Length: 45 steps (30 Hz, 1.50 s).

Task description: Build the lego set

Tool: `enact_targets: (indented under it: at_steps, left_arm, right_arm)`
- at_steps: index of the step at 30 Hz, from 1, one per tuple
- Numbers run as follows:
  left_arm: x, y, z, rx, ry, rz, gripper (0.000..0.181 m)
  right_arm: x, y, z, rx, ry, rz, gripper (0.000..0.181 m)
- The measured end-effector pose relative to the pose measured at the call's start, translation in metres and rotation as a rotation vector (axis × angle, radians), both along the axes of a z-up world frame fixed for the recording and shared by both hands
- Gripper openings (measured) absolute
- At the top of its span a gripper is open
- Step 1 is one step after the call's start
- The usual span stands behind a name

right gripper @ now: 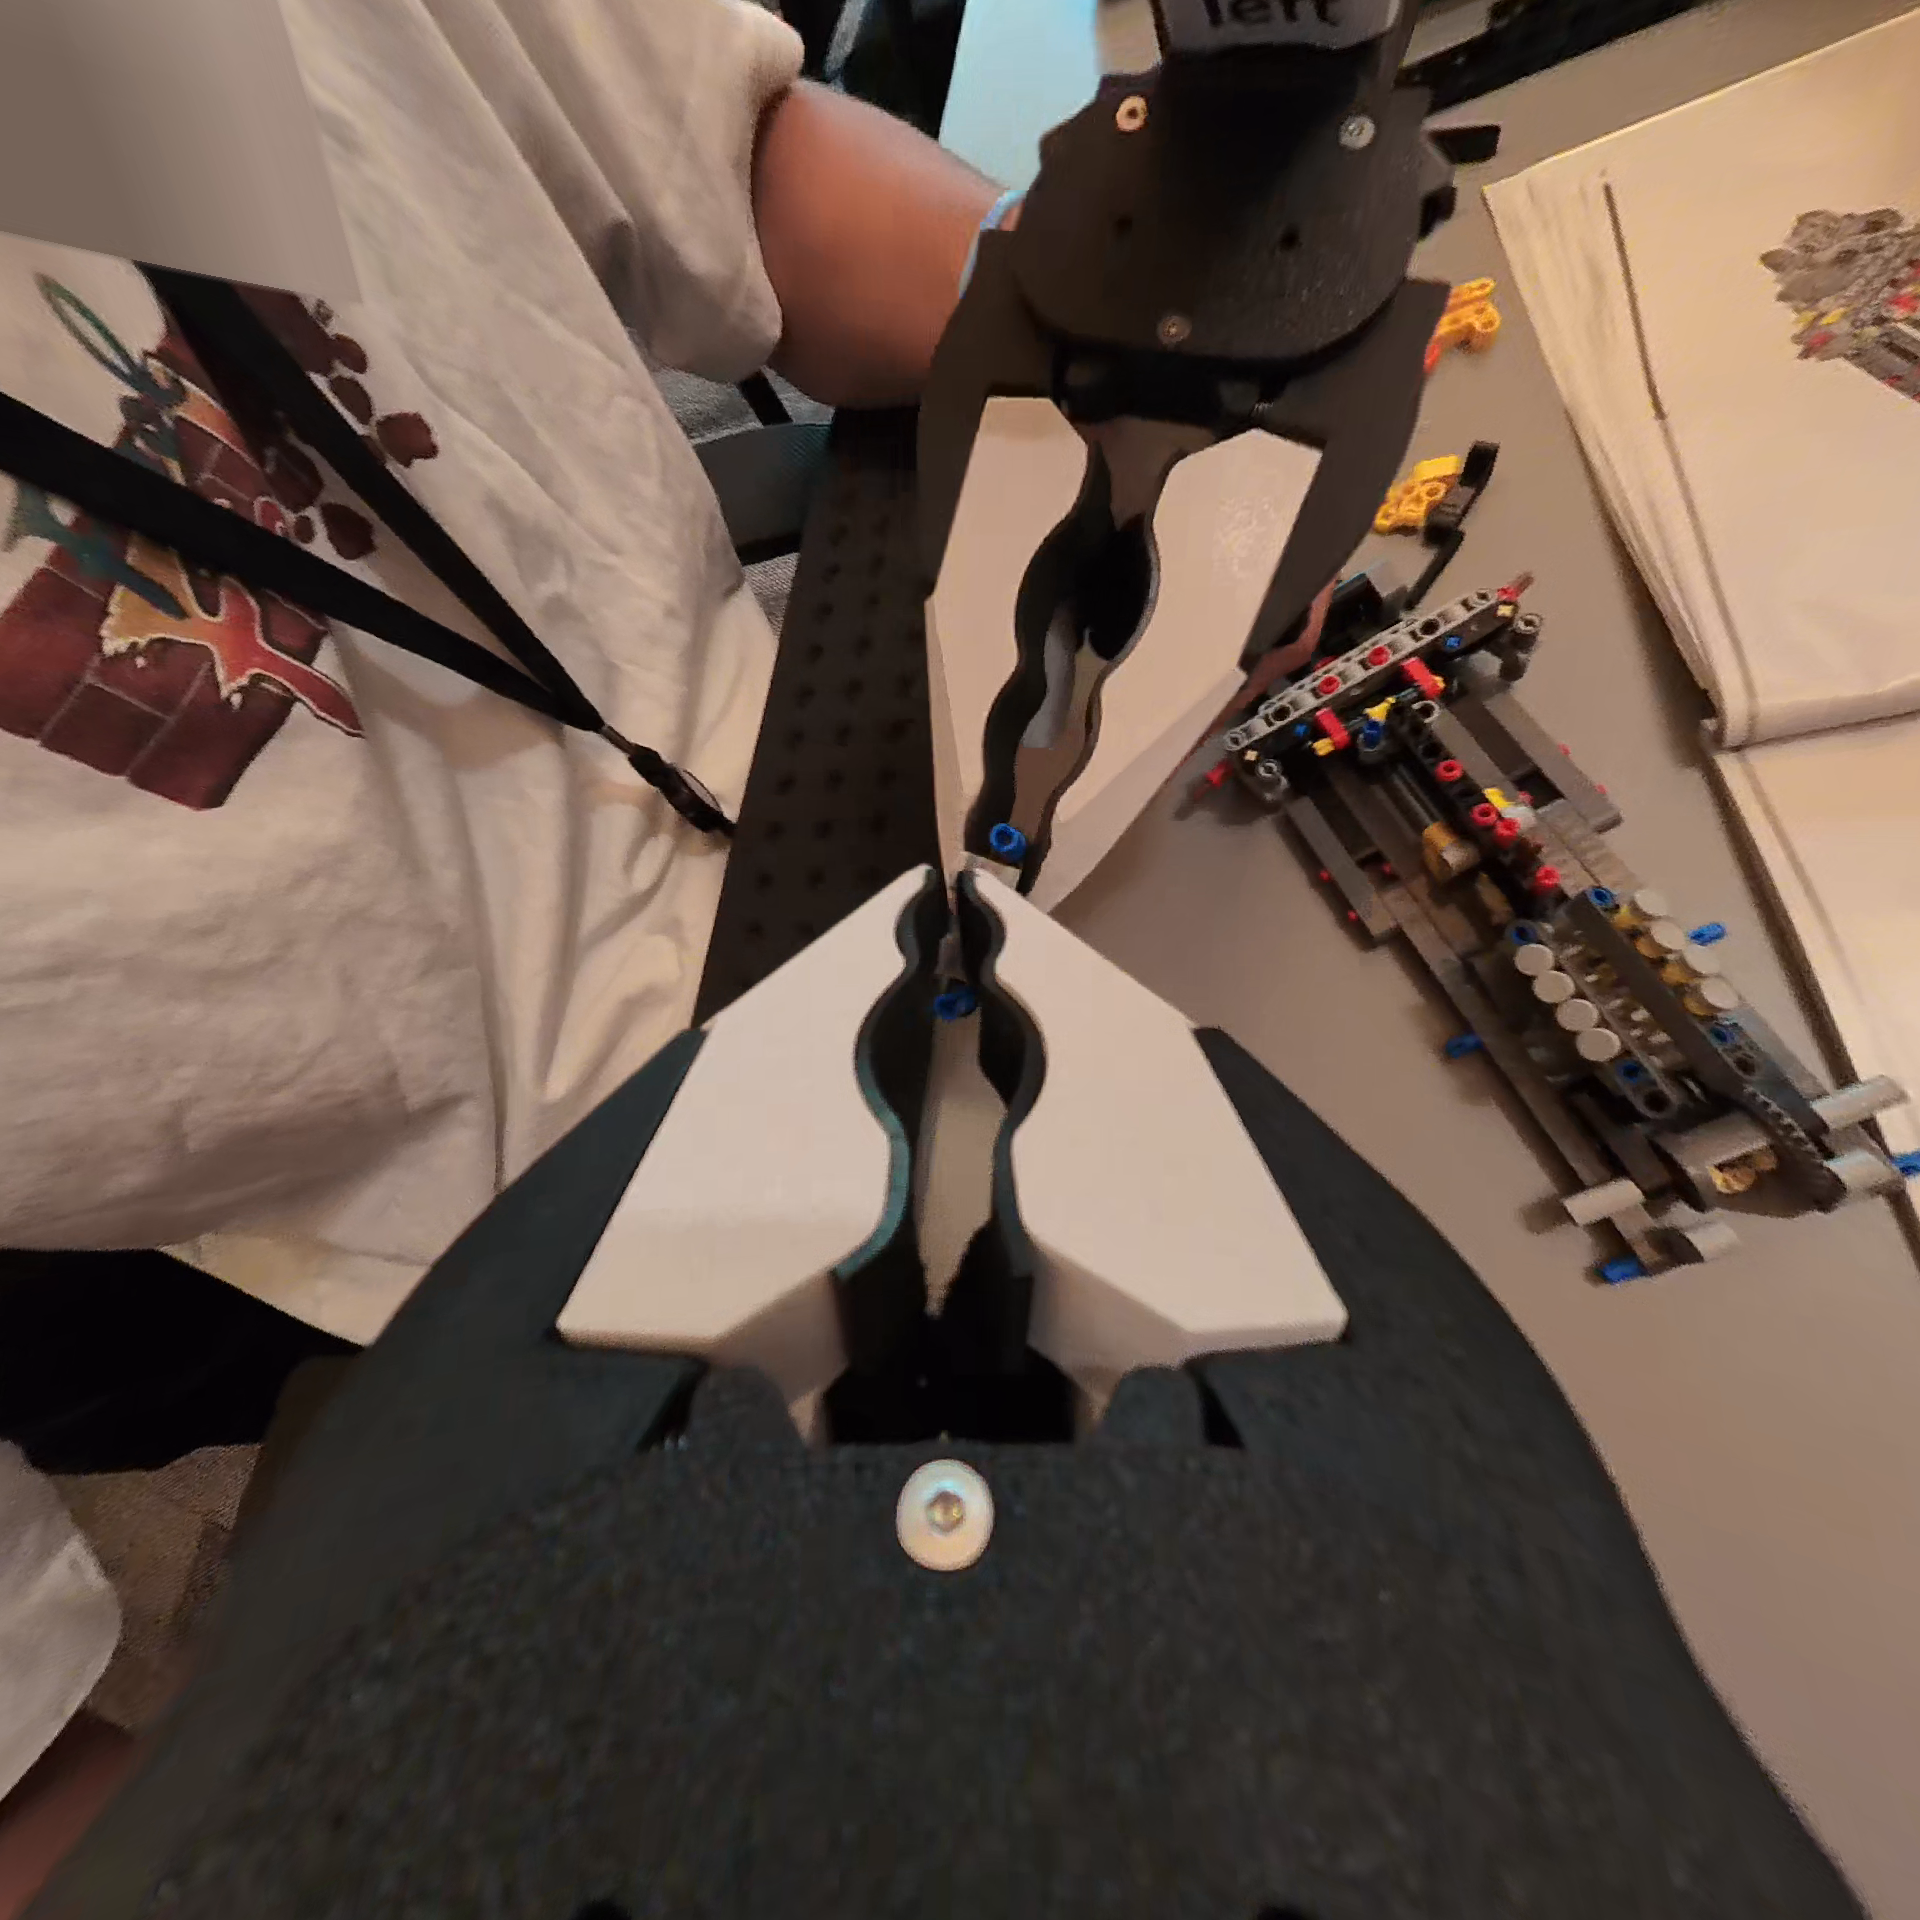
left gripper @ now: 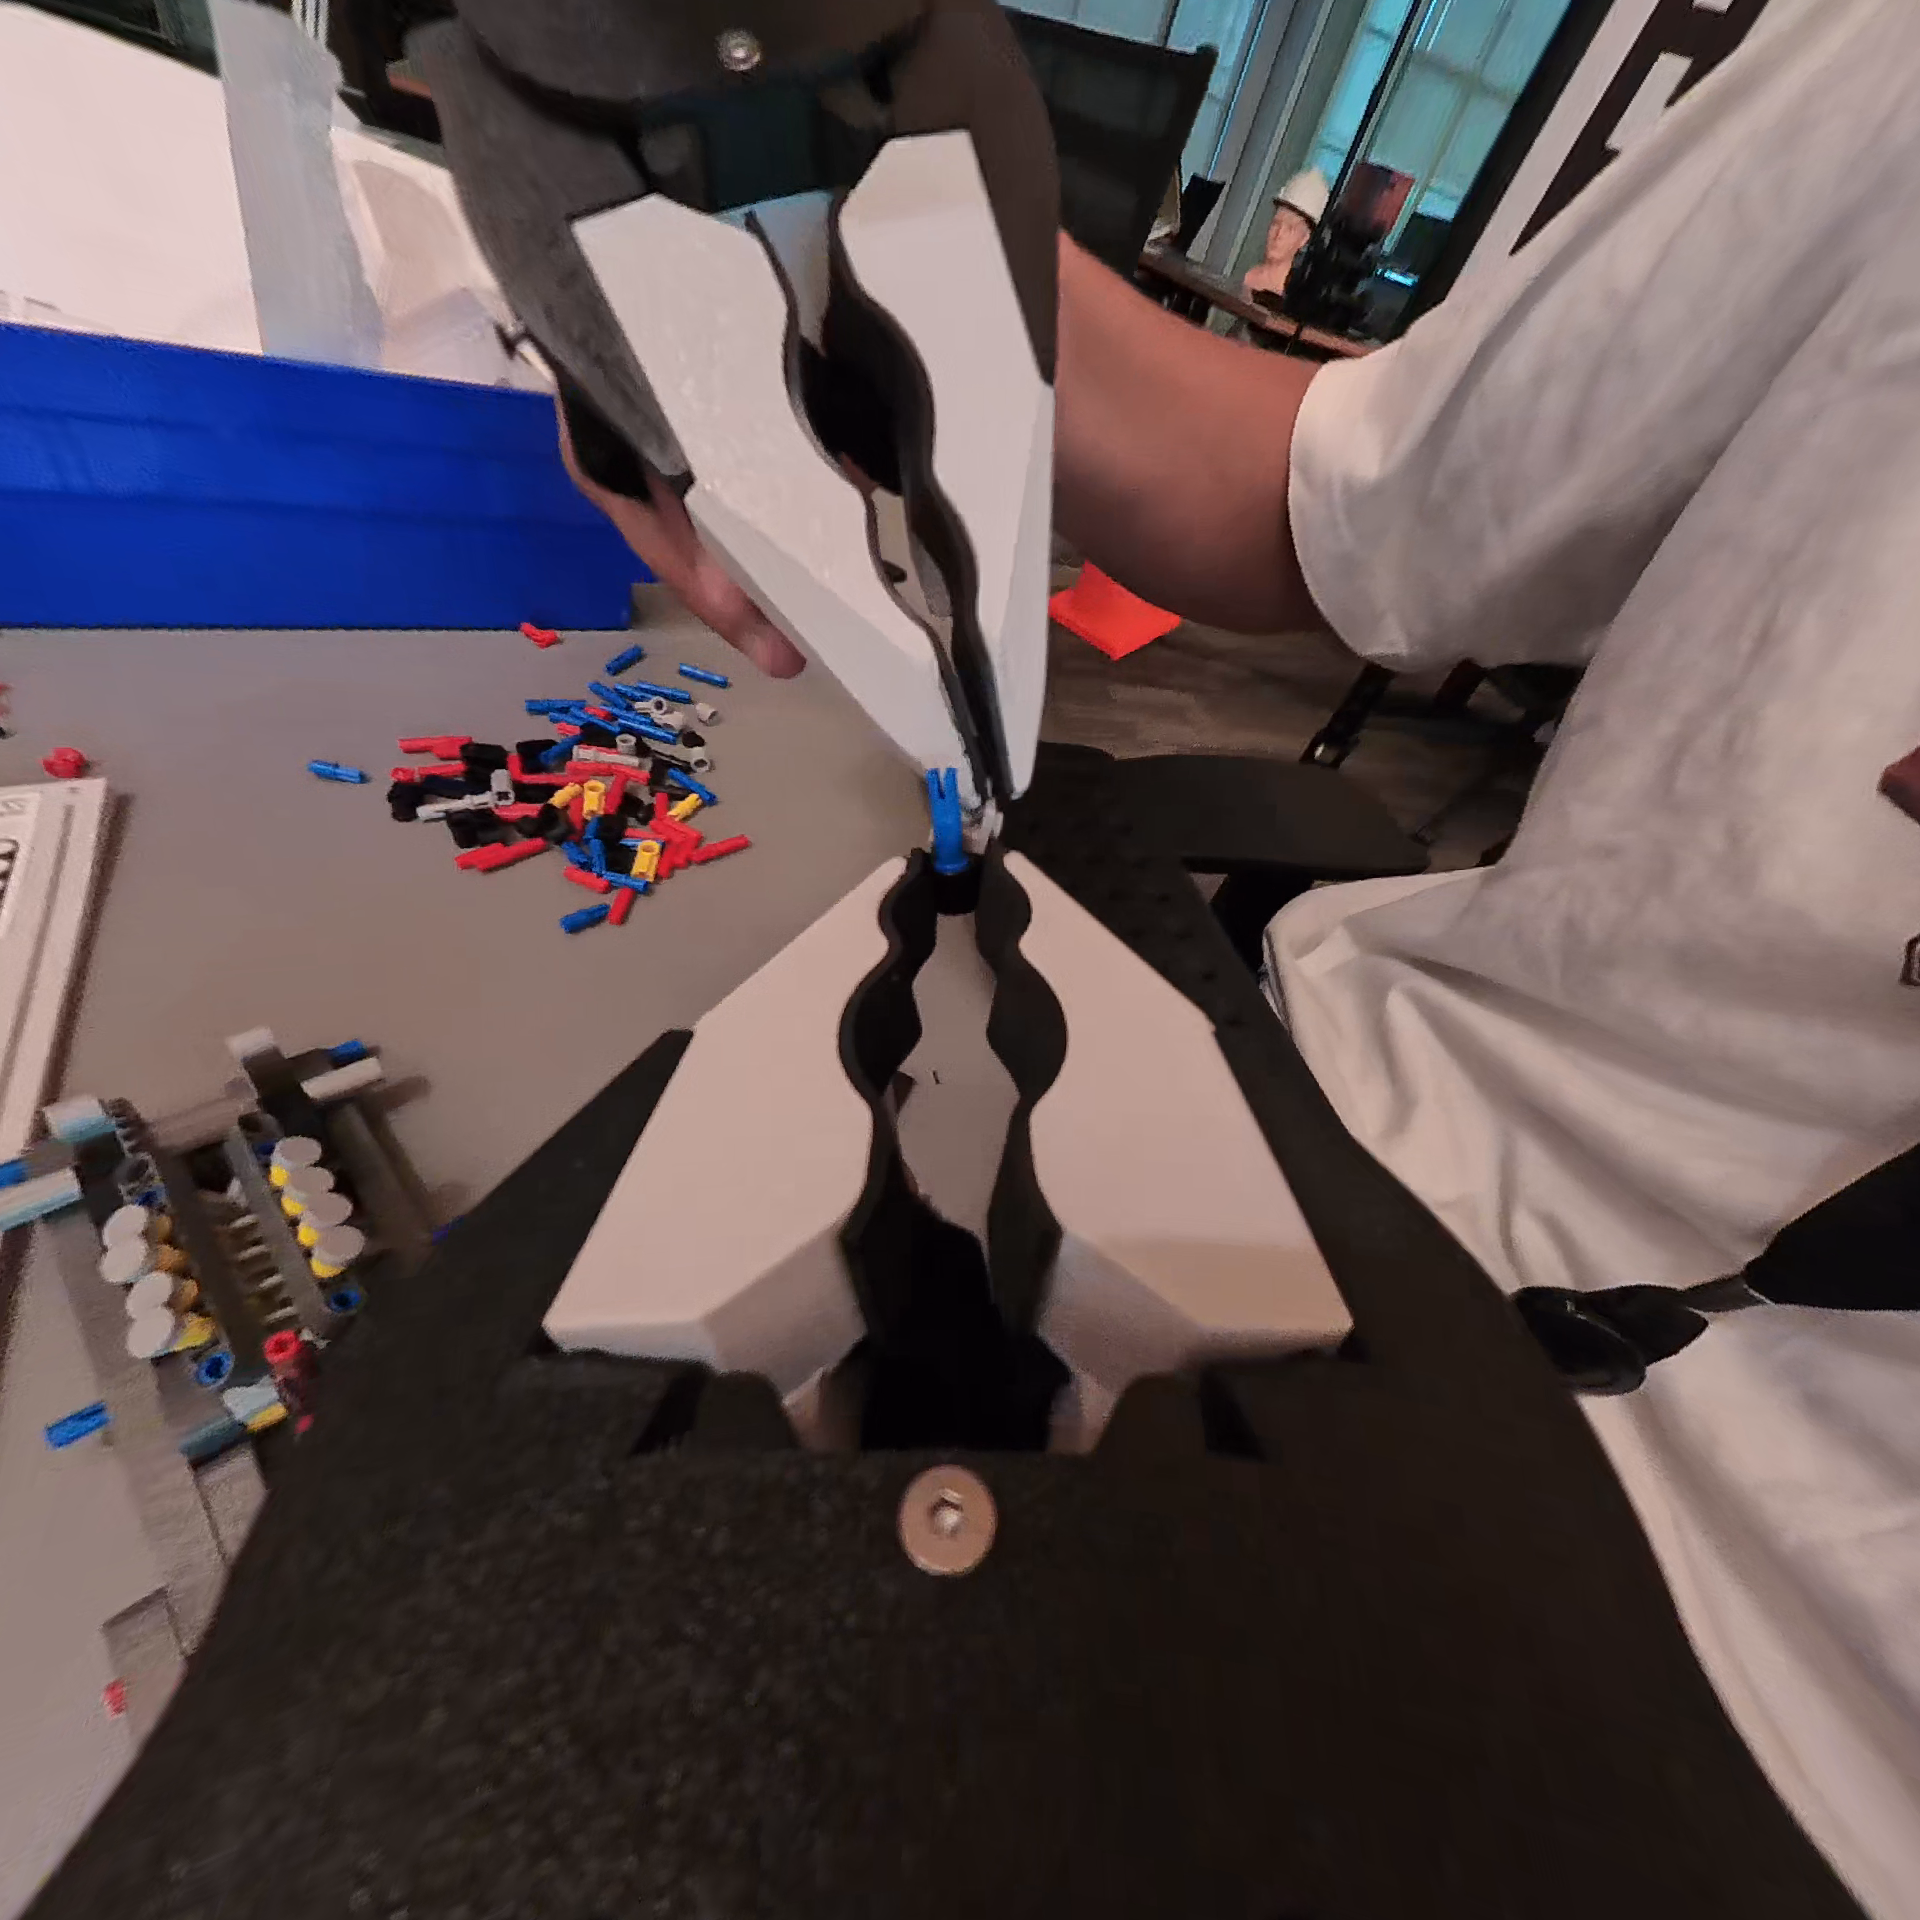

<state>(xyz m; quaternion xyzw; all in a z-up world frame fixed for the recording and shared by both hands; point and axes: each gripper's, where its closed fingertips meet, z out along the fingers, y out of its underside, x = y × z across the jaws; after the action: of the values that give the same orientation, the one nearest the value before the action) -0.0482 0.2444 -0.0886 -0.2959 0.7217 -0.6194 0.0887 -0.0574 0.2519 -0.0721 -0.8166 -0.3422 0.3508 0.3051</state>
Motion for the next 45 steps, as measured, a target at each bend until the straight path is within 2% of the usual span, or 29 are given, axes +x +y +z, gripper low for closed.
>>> enact_targets:
  at_steps: [3, 7, 11, 15, 16, 18, 25, 32, 37, 40, 45]
  left_arm:
    - [0.003, 0.002, 0.000, -0.033, 0.018, 0.011, 0.006]
    - [0.007, 0.009, 0.005, -0.105, 0.047, 0.031, 0.005]
    - [0.016, 0.022, 0.013, -0.229, 0.114, 0.071, 0.005]
    - [0.021, 0.029, 0.010, -0.278, 0.182, 0.101, 0.005]
    - [0.022, 0.029, 0.008, -0.279, 0.199, 0.103, 0.005]
    - [0.022, 0.028, 0.006, -0.281, 0.211, 0.101, 0.005]
    - [0.021, 0.028, 0.007, -0.277, 0.211, 0.100, 0.005]
    - [0.019, 0.026, 0.008, -0.249, 0.193, 0.095, 0.005]
    - [0.014, 0.024, 0.013, -0.271, 0.194, 0.063, 0.006]
    - [0.014, 0.024, 0.021, -0.336, 0.206, 0.049, 0.005]
    - [0.013, 0.029, 0.029, -0.358, 0.178, 0.055, 0.008]
  right_arm:
    - [0.004, 0.003, 0.000, 0.020, -0.018, -0.018, 0.004]
    - [0.010, 0.009, 0.008, 0.094, -0.057, -0.072, 0.018]
    - [0.024, 0.031, 0.008, 0.373, -0.352, -0.219, 0.032]
    - [0.022, 0.037, 0.013, 0.641, -0.629, -0.290, 0.024]
    - [0.022, 0.038, 0.012, 0.683, -0.697, -0.294, 0.021]
    - [0.021, 0.037, 0.001, 0.642, -0.754, -0.266, 0.021]
    - [0.027, 0.038, -0.006, 0.615, -0.769, -0.267, 0.024]
    - [0.027, 0.039, -0.009, 0.622, -0.756, -0.267, 0.018]
    - [0.021, 0.038, -0.005, 0.602, -0.603, -0.300, 0.018]
    - [0.021, 0.039, 0.003, 0.652, -0.534, -0.340, 0.017]
    - [0.019, 0.042, 0.012, 0.752, -0.529, -0.397, 0.014]
